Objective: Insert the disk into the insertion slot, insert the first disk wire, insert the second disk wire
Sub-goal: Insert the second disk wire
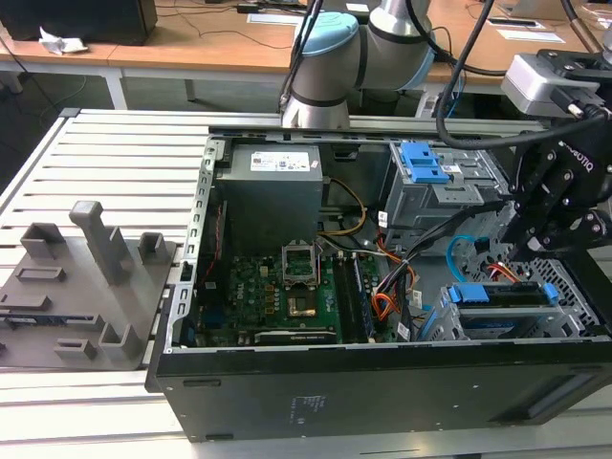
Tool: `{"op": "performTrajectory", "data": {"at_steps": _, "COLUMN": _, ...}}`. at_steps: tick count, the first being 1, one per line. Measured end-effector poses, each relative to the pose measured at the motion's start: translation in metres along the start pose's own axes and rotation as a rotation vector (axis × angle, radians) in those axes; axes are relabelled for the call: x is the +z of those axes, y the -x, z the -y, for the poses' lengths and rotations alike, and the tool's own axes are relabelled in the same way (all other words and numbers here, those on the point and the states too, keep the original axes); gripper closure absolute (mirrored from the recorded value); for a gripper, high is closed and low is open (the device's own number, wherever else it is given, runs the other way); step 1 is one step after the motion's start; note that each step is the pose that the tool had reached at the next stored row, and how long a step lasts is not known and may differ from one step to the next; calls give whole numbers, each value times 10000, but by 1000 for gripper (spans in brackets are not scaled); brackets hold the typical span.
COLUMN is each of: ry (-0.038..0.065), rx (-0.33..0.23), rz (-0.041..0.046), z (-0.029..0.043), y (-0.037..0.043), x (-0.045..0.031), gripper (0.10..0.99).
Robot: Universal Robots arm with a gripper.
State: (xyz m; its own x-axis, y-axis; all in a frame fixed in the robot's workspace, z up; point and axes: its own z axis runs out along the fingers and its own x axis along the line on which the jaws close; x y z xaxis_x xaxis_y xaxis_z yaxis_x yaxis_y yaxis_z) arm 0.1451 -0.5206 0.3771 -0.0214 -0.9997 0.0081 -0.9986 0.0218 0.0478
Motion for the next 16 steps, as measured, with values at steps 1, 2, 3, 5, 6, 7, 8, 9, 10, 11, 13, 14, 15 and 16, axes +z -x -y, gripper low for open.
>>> {"op": "performTrajectory", "data": {"at_steps": 1, "ry": 0, "rx": 0, "rz": 0, "z": 0, "y": 5, "x": 0, "gripper": 784}}
{"op": "performTrajectory", "data": {"at_steps": 2, "ry": 0, "rx": -39, "rz": -2, "z": 0, "y": 12, "x": 0, "gripper": 784}}
{"op": "performTrajectory", "data": {"at_steps": 3, "ry": -2, "rx": -259, "rz": -12, "z": 0, "y": 13, "x": 0, "gripper": 784}}
{"op": "performTrajectory", "data": {"at_steps": 5, "ry": -7, "rx": -871, "rz": -41, "z": 1, "y": 13, "x": 1, "gripper": 784}}
{"op": "performTrajectory", "data": {"at_steps": 6, "ry": -10, "rx": -1276, "rz": -62, "z": 1, "y": 15, "x": 1, "gripper": 784}}
{"op": "performTrajectory", "data": {"at_steps": 7, "ry": -11, "rx": -1318, "rz": -65, "z": 0, "y": 33, "x": 1, "gripper": 784}}
{"op": "performTrajectory", "data": {"at_steps": 8, "ry": -11, "rx": -1319, "rz": -64, "z": -4, "y": 50, "x": 2, "gripper": 784}}
{"op": "performTrajectory", "data": {"at_steps": 9, "ry": -11, "rx": -1319, "rz": -61, "z": -8, "y": 67, "x": 3, "gripper": 784}}
{"op": "performTrajectory", "data": {"at_steps": 10, "ry": -11, "rx": -1319, "rz": -60, "z": -14, "y": 83, "x": 4, "gripper": 784}}
{"op": "performTrajectory", "data": {"at_steps": 11, "ry": -11, "rx": -1319, "rz": -60, "z": -21, "y": 103, "x": 6, "gripper": 784}}
{"op": "performTrajectory", "data": {"at_steps": 13, "ry": -11, "rx": -1320, "rz": -58, "z": -66, "y": 153, "x": 21, "gripper": 784}}
{"op": "performTrajectory", "data": {"at_steps": 14, "ry": -11, "rx": -1320, "rz": -58, "z": -83, "y": 163, "x": 27, "gripper": 784}}
{"op": "performTrajectory", "data": {"at_steps": 15, "ry": -11, "rx": -1320, "rz": -58, "z": -98, "y": 167, "x": 33, "gripper": 784}}
{"op": "performTrajectory", "data": {"at_steps": 16, "ry": -11, "rx": -1321, "rz": -60, "z": -119, "y": 169, "x": 39, "gripper": 784}}
